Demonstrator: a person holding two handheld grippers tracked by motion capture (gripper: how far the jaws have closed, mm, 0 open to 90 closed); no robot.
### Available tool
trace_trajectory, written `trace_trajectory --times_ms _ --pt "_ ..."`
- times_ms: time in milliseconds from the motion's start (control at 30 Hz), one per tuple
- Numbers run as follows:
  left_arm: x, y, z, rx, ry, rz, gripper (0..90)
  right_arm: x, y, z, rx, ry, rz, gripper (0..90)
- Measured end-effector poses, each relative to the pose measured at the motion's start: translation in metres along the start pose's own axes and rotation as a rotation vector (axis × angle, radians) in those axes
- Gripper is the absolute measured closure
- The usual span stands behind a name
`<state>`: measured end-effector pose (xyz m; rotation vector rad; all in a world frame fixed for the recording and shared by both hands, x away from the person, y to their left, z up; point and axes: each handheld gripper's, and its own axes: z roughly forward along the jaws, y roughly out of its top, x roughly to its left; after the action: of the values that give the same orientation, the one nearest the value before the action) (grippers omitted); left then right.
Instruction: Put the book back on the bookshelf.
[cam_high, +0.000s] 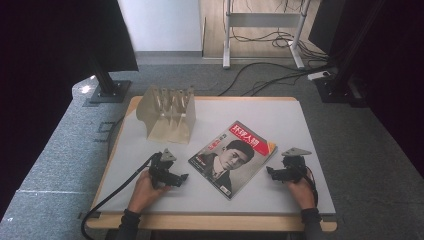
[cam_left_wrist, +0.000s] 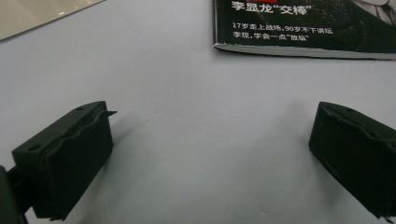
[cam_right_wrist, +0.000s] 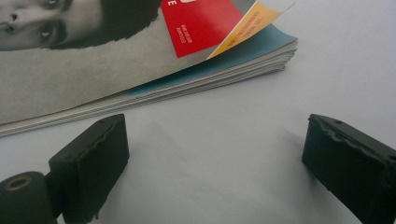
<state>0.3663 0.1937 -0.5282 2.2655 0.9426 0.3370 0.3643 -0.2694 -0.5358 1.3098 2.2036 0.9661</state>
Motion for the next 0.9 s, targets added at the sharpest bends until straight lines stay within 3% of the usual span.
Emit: trace_trajectory --times_ms 733,900 --pt "0.0003 0.0003 -0.0001 0.001 -0.003 -0.001 0.0 0.0001 0.0017 0.0008 0.009 0.003 -0.004 3.7" --pt "0.0035 0.0045 -0.0025 0.026 -0.017 -0.003 0.0 0.0018 0.0036 0.0028 0.016 0.012 -0.017 1.9"
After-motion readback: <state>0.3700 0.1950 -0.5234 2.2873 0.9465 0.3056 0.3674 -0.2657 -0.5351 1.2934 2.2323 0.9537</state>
